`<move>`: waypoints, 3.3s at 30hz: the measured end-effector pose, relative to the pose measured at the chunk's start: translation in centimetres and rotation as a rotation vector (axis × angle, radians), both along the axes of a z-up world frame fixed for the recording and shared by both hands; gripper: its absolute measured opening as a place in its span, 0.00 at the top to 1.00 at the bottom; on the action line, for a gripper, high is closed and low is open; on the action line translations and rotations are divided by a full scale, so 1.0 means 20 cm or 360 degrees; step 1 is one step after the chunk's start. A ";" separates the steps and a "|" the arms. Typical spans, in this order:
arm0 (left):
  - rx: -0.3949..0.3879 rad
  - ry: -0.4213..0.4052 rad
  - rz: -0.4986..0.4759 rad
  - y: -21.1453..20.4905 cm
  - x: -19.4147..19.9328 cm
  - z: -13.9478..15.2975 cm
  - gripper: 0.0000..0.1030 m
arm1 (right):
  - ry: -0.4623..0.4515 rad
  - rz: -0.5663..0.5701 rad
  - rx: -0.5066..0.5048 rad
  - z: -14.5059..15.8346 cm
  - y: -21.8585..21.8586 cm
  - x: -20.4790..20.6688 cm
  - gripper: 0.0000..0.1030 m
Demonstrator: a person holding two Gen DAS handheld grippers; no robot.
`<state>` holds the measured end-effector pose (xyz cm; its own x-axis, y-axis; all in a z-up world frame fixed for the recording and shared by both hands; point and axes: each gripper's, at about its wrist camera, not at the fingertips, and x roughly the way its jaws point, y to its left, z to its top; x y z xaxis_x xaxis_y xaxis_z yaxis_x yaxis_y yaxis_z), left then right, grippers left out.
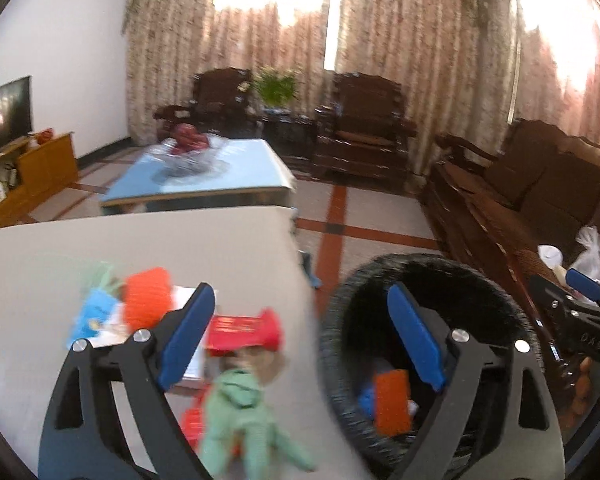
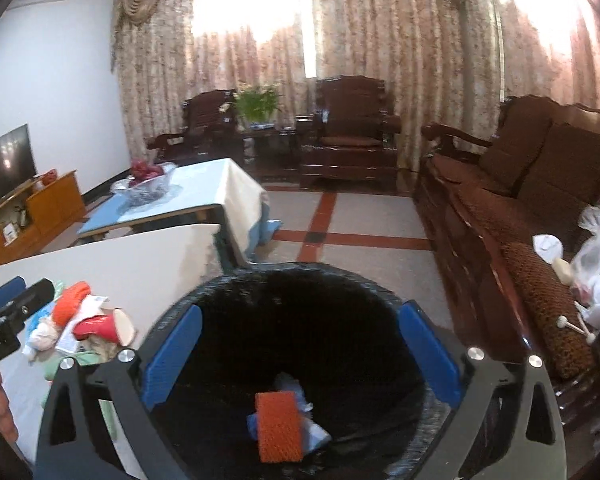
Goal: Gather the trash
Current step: 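Return to the table and grasp the green rubber glove with the right tool, then grasp the red plastic bag with the left tool while the right holds the glove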
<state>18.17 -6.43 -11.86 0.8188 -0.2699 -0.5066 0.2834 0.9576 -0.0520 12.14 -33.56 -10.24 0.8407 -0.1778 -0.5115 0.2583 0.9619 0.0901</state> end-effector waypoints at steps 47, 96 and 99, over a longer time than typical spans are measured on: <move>0.0096 0.0217 0.0651 1.03 -0.13 -0.37 0.17 | 0.0235 0.0822 0.0024 -0.49 1.14 0.33 0.56; -0.0028 0.0466 0.0083 0.42 -0.03 -0.55 0.71 | 0.0220 0.0818 0.0158 -0.35 0.86 0.22 0.97; -0.0015 0.0425 0.0106 0.44 -0.05 -0.52 0.74 | 0.0216 0.0819 0.0154 -0.35 0.86 0.21 0.97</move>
<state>17.13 2.31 -22.17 0.6724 -0.2258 -0.7049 0.1951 0.9727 -0.1255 16.36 -16.26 -17.21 0.7320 0.2932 -0.6150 -0.2289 0.9560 0.1834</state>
